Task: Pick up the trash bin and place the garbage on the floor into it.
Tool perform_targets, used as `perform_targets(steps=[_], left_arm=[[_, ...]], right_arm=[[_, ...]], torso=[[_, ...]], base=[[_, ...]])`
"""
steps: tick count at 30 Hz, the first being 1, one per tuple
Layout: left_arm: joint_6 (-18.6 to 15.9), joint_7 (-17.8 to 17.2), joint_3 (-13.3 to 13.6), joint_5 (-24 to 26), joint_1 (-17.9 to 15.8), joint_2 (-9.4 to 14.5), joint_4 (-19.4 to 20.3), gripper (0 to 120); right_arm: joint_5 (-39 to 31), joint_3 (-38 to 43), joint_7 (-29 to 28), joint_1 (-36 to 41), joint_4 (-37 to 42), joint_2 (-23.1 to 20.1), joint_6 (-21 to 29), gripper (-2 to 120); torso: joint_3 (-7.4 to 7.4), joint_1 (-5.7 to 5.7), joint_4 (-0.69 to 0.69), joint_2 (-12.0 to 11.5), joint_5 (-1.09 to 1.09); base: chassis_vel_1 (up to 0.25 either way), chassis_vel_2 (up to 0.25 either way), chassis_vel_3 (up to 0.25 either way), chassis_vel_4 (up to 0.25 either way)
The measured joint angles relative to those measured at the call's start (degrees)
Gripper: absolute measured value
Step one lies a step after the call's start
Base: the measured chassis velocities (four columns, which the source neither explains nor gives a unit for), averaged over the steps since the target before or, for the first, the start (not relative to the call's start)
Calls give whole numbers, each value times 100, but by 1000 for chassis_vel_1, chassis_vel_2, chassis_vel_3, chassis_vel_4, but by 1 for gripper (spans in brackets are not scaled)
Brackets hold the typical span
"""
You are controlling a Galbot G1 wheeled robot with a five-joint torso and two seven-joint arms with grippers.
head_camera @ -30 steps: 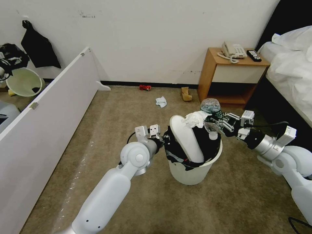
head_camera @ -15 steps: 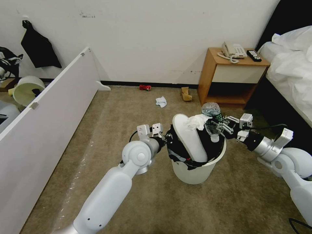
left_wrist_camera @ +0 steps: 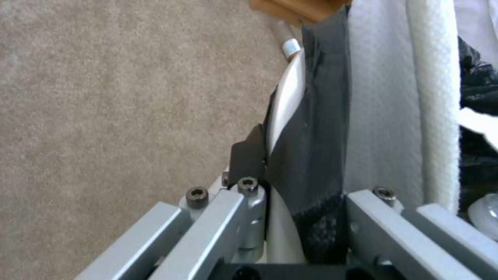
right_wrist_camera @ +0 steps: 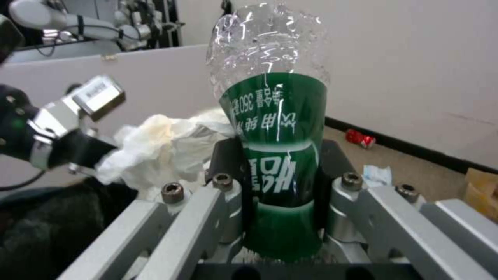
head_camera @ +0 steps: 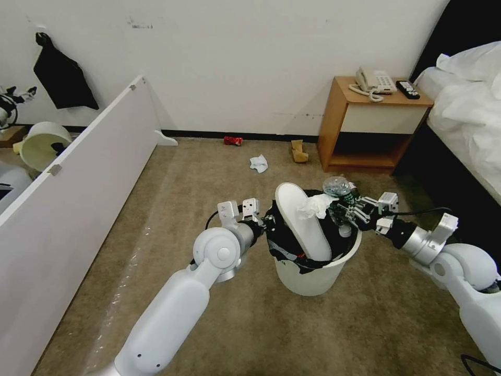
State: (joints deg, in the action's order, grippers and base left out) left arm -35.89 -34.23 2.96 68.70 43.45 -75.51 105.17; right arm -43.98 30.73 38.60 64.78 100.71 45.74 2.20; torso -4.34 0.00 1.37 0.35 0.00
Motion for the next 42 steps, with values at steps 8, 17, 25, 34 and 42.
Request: perform_targets(steps=[8, 17, 25, 34, 42], left_arm=[[0, 5, -25, 7, 16, 37, 25, 4], [0, 0, -72, -22, 41, 23, 41, 4], [9, -14, -144, -101, 88, 63, 71, 4], [20, -14, -183, -156, 126, 71, 79, 4], [32, -11, -216, -194, 140, 52, 91, 4]], right_arm=[[66, -35, -203, 0, -10, -9, 9, 27], [98, -13, -329, 37, 66, -84, 93, 62], [150, 108, -489, 250, 393, -333, 745, 90], [-77, 151, -742, 291, 822, -573, 1493, 100], [-106, 148, -871, 413, 1155, -1094, 2006, 100]], torso=[[0, 0, 0, 0, 0], [0, 0, 1, 0, 0], [0, 0, 1, 0, 0], [0, 0, 0, 0, 0], [0, 0, 1, 0, 0]], base=[[0, 0, 0, 0], [0, 0, 0, 0], [0, 0, 0, 0], [0, 0, 0, 0], [0, 0, 0, 0]])
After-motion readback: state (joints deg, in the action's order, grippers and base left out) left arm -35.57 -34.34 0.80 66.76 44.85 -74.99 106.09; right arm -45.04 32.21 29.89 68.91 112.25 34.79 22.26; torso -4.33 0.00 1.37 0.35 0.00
